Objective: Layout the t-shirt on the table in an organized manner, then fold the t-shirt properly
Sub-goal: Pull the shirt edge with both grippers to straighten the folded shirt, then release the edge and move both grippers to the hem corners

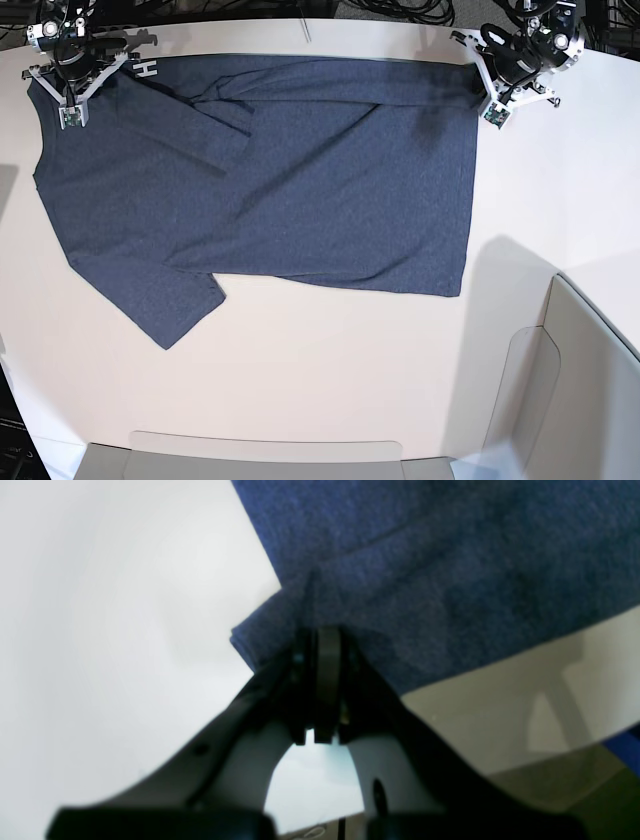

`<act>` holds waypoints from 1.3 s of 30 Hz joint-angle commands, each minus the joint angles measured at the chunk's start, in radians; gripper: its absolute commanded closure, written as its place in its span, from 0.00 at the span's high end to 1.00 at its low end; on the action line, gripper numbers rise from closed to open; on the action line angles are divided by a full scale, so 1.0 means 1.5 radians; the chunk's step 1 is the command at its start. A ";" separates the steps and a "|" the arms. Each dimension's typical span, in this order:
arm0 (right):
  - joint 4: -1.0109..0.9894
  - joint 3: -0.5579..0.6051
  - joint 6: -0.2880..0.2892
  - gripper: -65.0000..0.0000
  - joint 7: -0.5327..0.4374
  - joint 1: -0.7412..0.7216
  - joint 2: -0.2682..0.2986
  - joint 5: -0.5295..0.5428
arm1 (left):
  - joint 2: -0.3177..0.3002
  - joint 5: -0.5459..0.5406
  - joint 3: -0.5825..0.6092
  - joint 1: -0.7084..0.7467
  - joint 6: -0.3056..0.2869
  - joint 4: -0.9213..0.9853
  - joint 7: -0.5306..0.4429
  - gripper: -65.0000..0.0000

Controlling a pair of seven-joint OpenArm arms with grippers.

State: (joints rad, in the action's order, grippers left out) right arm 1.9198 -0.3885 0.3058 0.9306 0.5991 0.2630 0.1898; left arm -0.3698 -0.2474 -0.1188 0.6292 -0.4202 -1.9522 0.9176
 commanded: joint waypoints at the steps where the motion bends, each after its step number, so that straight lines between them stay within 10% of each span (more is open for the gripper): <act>1: -0.006 0.004 0.011 0.00 0.053 0.016 0.005 0.002 | 0.003 0.021 -0.006 0.014 -0.003 0.006 0.052 0.03; 39: 0.057 -0.131 0.011 0.00 0.053 -0.109 -0.035 0.005 | 0.044 0.021 -0.036 0.023 0.000 -0.008 0.052 0.00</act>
State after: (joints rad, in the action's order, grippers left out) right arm 1.9831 -0.5789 0.3283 1.0290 0.4412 0.2001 0.1921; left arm -0.3058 -0.2405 -0.1677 0.6476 -0.4156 -1.9663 0.9340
